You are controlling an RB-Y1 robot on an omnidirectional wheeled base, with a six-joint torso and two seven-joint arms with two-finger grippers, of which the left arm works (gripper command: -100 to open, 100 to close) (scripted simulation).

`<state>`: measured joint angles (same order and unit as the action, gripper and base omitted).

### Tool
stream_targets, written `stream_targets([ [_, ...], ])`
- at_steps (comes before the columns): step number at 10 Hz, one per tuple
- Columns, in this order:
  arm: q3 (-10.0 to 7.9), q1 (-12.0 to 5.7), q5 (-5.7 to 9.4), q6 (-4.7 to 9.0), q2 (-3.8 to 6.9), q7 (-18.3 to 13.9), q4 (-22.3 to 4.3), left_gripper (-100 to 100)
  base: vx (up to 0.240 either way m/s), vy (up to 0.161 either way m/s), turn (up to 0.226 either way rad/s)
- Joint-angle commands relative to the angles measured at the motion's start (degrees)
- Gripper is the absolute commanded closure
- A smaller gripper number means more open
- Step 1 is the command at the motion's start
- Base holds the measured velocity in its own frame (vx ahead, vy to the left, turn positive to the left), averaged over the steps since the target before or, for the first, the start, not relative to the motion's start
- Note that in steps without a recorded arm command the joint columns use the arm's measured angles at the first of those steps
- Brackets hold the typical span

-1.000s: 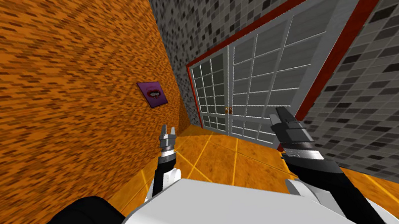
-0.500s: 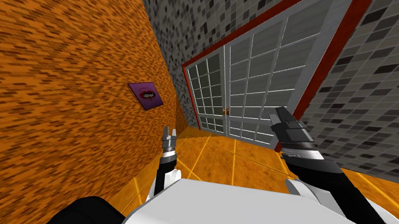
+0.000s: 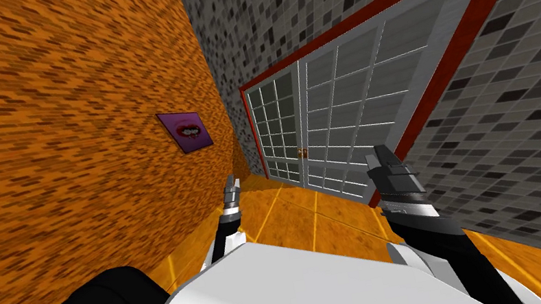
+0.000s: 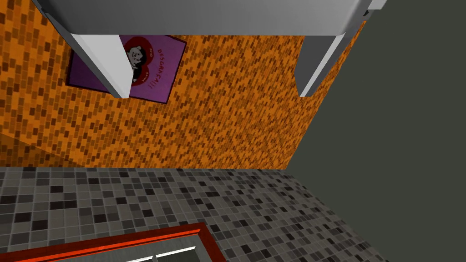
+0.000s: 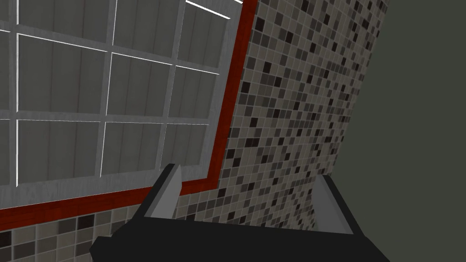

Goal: Pull the door open

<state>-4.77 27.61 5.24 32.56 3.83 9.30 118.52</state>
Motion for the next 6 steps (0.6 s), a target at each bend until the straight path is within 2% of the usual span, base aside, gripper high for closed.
stream_targets([
  [1,-0.05,-0.16,-0.26,0.25,0.13,1.8,-1.2,-100,0.124,-0.031,-0.066],
  [6,-0.48,-0.79,-1.12,1.71,0.79,7.8,-6.7,-100,0.116,-0.041,-0.092],
])
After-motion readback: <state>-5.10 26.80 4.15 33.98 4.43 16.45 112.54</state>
